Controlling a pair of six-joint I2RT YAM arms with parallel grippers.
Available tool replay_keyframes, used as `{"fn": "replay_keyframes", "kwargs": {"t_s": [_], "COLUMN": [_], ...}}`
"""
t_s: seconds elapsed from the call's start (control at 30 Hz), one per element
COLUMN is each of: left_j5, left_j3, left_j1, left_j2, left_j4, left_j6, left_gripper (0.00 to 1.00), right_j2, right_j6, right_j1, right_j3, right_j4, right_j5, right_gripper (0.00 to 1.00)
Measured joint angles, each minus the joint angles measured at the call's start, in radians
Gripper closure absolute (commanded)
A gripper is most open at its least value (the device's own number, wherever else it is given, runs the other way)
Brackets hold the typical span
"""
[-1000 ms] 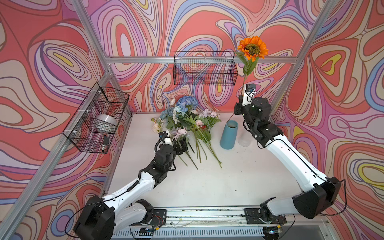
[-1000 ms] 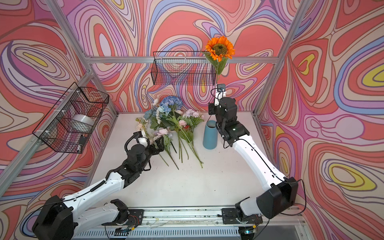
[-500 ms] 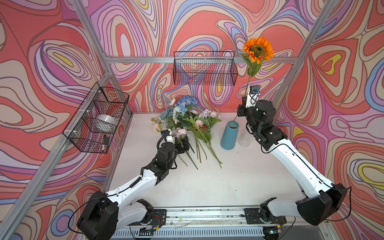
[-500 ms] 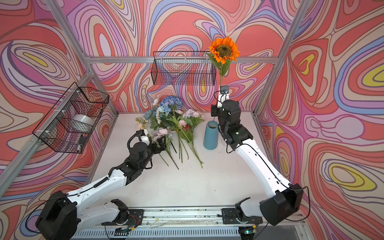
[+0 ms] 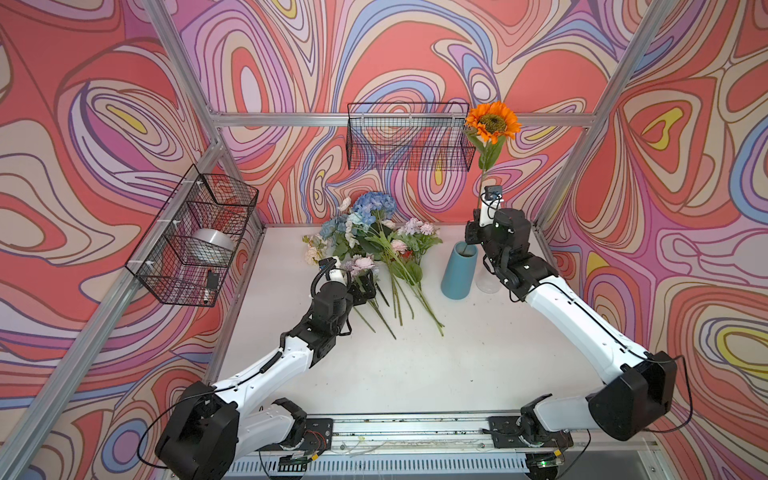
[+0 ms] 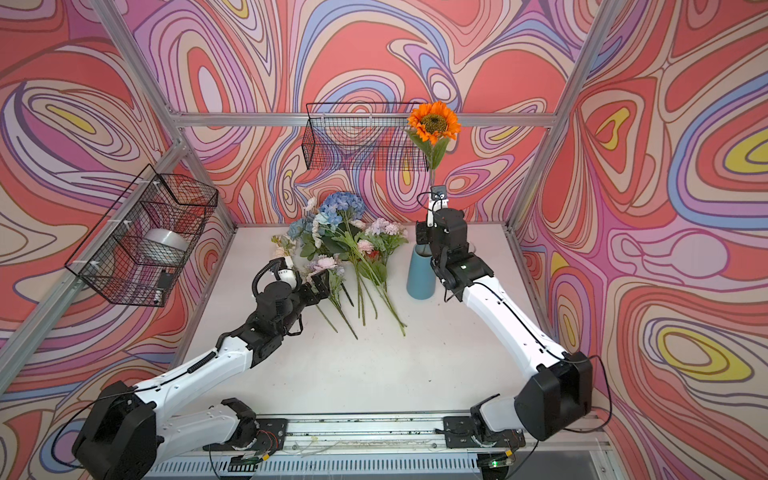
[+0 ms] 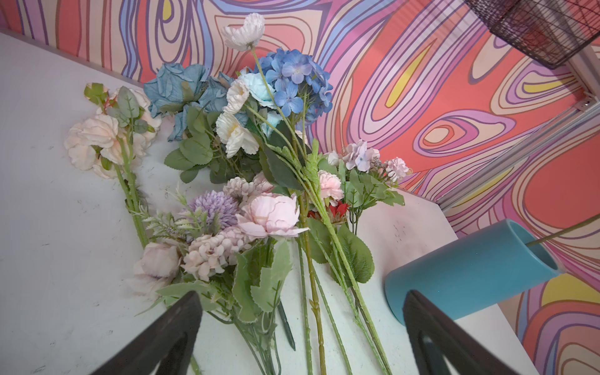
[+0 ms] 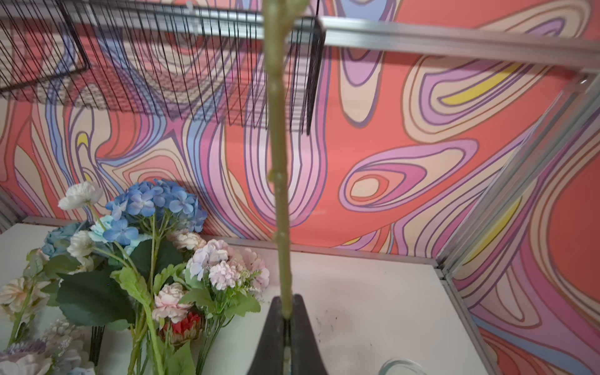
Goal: Arrange the flowers into the vase
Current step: 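Lower the gerbera stem into the teal vase with the right gripper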
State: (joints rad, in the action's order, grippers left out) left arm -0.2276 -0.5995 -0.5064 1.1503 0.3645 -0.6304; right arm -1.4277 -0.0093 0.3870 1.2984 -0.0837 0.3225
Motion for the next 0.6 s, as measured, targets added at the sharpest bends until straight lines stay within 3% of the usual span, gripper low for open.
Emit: {"fn": "replay_keyframes", "kwargs": {"t_s": [0.3, 0.5, 0.6], "left_j5": [0.047, 0.056, 0.067], "left_j3": [0.089, 0.155, 0.155], "left_j1": [0.165, 0.219, 0.219], "left_j2": [-0.123, -0.144, -0.137], "left_j4": [-0.066, -0.088, -0.079], "left_j6": [-0.082, -0.144, -0.159], "left_gripper": [0.0, 0.0, 0.0], "right_j2": [-0.092, -0.093, -0.093], "right_j6": [0.085, 0.108, 0.115], "right_j1": [0.0, 0.0, 0.0], "right_j3": [-0.074, -0.074, -0.074], "right_j4": [-0.069, -0.103, -0.12], "right_j5": [-0.044, -0.053, -0.053], "right_gripper": [0.99, 0.74, 0.66]}}
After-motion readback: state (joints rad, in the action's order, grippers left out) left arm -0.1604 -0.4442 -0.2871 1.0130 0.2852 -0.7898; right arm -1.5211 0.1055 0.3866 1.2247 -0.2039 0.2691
